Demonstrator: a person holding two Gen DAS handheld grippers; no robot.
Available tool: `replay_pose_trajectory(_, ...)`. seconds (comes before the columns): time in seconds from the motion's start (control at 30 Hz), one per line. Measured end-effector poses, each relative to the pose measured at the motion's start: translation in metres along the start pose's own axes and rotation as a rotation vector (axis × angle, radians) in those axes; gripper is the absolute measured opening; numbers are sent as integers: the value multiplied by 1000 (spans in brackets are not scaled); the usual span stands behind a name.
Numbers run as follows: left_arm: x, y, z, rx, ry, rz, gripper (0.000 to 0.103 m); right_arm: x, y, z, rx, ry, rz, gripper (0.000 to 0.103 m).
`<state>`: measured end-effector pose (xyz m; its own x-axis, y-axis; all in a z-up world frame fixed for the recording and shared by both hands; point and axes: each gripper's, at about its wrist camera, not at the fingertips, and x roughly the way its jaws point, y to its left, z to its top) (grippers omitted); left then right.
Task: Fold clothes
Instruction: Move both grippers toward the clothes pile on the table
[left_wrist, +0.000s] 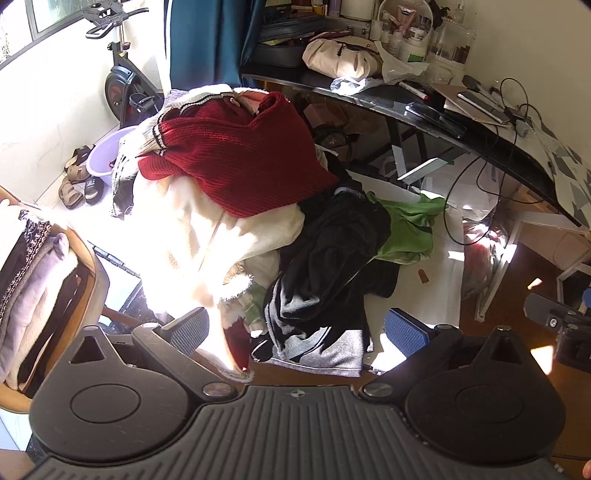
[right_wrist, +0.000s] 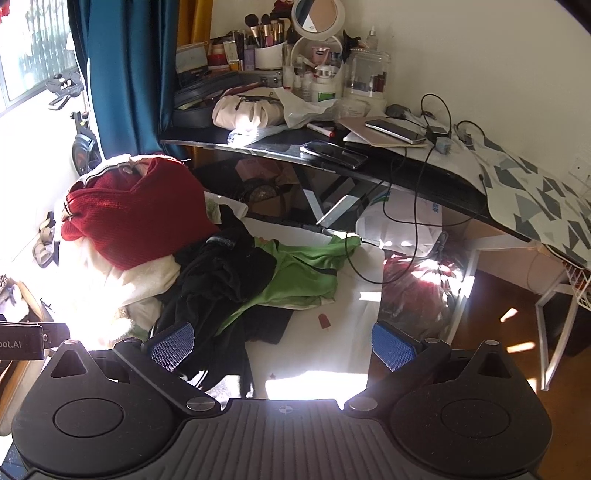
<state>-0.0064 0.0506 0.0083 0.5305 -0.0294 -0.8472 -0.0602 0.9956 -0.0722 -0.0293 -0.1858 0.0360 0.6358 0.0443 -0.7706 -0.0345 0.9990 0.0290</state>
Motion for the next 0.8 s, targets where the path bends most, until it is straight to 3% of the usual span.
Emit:
replay_pose_trajectory(0.47, 3, -13, 12, -49, -3, 16, 103, 19, -25, 7, 59, 29, 48, 102)
replay_pose_trajectory(0.67, 4, -21, 11, -78, -17, 12, 103, 21, -27, 15, 1, 13, 42, 102)
replay_pose_trajectory(0.8, -2, -29, 12, -64, -70, 20, 103, 21, -30, 18, -30, -28, 86, 102)
